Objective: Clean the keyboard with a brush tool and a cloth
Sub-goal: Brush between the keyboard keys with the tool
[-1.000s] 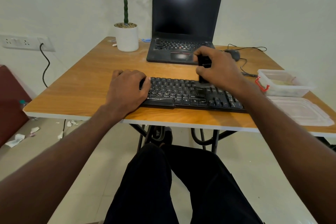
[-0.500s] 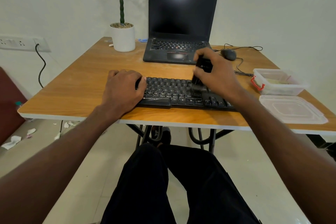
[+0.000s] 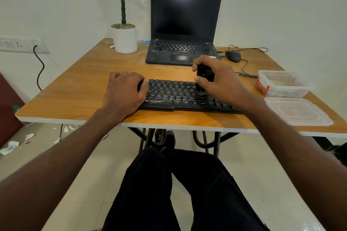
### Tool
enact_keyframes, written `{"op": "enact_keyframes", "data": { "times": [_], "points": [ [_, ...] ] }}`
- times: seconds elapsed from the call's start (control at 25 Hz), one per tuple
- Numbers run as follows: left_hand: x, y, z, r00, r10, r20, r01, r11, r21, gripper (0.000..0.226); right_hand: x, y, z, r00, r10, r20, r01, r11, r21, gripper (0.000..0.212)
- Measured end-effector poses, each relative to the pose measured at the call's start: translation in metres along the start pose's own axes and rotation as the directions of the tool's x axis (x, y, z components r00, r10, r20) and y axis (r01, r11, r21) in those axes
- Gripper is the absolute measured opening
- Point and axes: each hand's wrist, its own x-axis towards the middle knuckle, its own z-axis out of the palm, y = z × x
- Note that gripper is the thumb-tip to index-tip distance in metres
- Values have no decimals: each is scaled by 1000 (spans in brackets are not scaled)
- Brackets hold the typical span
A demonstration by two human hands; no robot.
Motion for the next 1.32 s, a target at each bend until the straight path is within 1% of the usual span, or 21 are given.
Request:
{"op": "enact_keyframes", "data": {
  "times": [0.08,0.12,0.2,0.24,0.32,0.4,0.44,0.52,0.64,0.72,0.8,0.84,0.92,1.0,1.04,1.08,1.16,1.2,1.24,1.28,1.32],
  "points": [
    [0,0,0,1000,0,4,0,1000,4,38,1,-1,1,998,-3,70,1,1000,27,25],
    [0,-1,0,1000,-2,4,2,1000,3,38,1,-1,1,998,2,64,-1,1000,-8,25],
    [0,-1,0,1000,-6,4,6,1000,4,39,2,1,-1,1000,11,-24,-12,998,-54,24],
    [0,0,-1,1000,-8,6,8,1000,4,39,1,1,-1,999,21,-46,-22,1000,-19,24],
    [0,0,0,1000,-7,8,7,1000,5,38,-1,1,-1,999,33,8,-33,997,66,23],
    [0,0,0,1000,-6,6,6,1000,4,38,-1,2,-4,998,47,30,-49,997,55,24],
    [0,0,0,1000,-8,7,8,1000,2,38,-1,2,-4,999,52,0,-52,998,45,24],
    [0,0,-1,1000,-12,13,12,1000,1,38,-4,1,-5,997,61,-45,-56,994,97,23],
    [0,2,-2,1000,-15,15,15,1000,11,38,-7,1,-5,997,72,30,-76,984,160,22],
    [0,2,-1,1000,-17,14,17,1000,19,38,-6,0,-8,995,98,17,-99,983,154,23],
    [1,1,-3,1000,-19,23,19,1000,23,39,-7,0,-8,996,88,-9,-85,982,171,23],
    [0,1,-3,999,-20,26,19,1000,23,39,-8,0,-8,997,76,19,-78,984,161,23],
    [0,3,-2,1000,-19,19,19,999,33,38,-7,0,-12,995,63,83,-64,998,16,24],
    [0,3,-2,1000,-15,11,15,999,43,38,-5,1,-18,997,70,42,-64,990,-123,26],
    [0,3,-2,1000,-12,9,12,999,51,38,-6,2,-19,998,68,3,-67,991,-118,26],
    [0,2,-2,1000,-11,11,10,998,58,38,-6,3,-19,998,60,-21,-61,996,-63,27],
    [1,2,-3,1000,-7,18,6,998,64,39,-9,6,-19,998,61,7,-61,997,37,26],
    [0,2,-2,1000,-7,20,6,998,69,39,-11,9,-18,997,77,17,-78,997,15,26],
    [0,3,-2,1000,-7,21,6,997,74,40,-11,13,-20,994,105,-9,-106,993,-54,26],
    [0,3,-3,1000,-12,25,10,997,78,41,-10,17,-23,989,133,-71,-142,982,-128,28],
    [0,4,-4,999,-23,32,21,997,70,42,-9,20,-27,975,166,-146,-188,969,-160,30]
  ]
}}
